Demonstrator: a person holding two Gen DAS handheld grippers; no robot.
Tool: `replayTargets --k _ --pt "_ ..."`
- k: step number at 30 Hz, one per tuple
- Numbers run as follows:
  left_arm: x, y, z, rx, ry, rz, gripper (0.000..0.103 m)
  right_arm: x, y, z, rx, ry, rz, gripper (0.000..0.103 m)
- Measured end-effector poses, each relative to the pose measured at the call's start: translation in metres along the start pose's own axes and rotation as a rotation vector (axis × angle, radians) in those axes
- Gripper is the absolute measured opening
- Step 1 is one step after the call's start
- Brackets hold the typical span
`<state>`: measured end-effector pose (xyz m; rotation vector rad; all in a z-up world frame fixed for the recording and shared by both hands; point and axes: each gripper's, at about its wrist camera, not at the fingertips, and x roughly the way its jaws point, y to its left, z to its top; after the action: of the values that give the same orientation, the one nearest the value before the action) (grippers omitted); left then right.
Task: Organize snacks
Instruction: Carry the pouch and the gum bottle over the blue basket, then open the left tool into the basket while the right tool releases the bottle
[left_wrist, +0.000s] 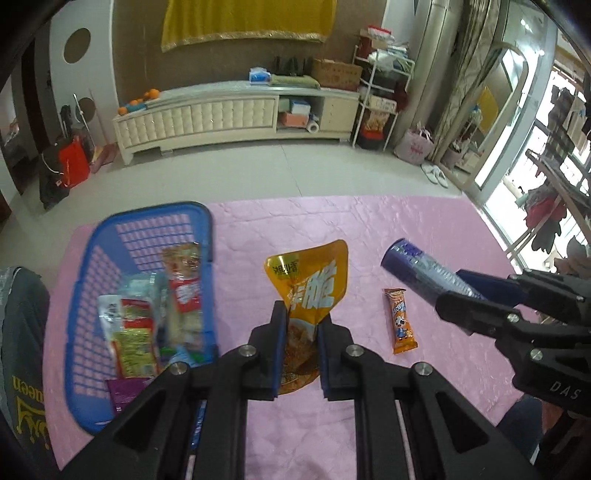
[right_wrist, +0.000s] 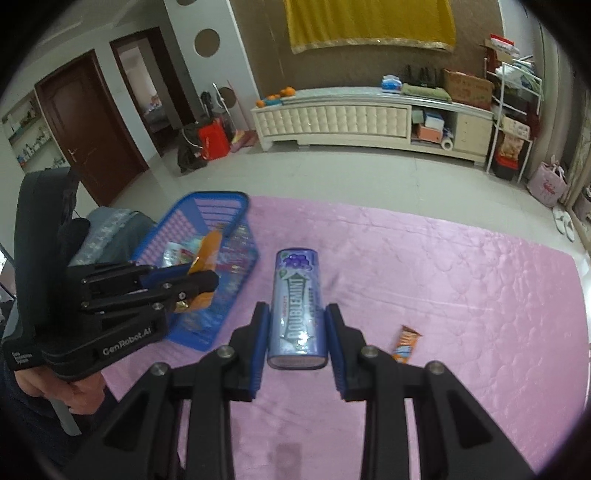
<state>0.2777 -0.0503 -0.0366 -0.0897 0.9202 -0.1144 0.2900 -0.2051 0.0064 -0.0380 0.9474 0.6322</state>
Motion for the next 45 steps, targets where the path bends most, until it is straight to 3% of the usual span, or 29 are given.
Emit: replayTargets --k 11,18,28,45 --pt "-0.059 0.05 -0.025 -0.033 -0.061 0.015 0.014 0.003 0.067 0.008 -0.083 -0.008 0.005 0.035" --pt "-0.075 0.091 -0.039 -0.045 -0.059 0.062 0.014 0.025 0.111 0.013 -0.147 0.011 0.023 0.035" --pt "-0.057 0.134 -0.057 -0.083 -0.009 0.074 0.014 0.071 0.148 0.013 -0.212 0.09 0.029 0.035" --pt "-0.018 0.152 -0.071 -0.097 0.071 0.065 0.015 0.122 0.164 0.0 -0.239 0.207 0.009 0.035"
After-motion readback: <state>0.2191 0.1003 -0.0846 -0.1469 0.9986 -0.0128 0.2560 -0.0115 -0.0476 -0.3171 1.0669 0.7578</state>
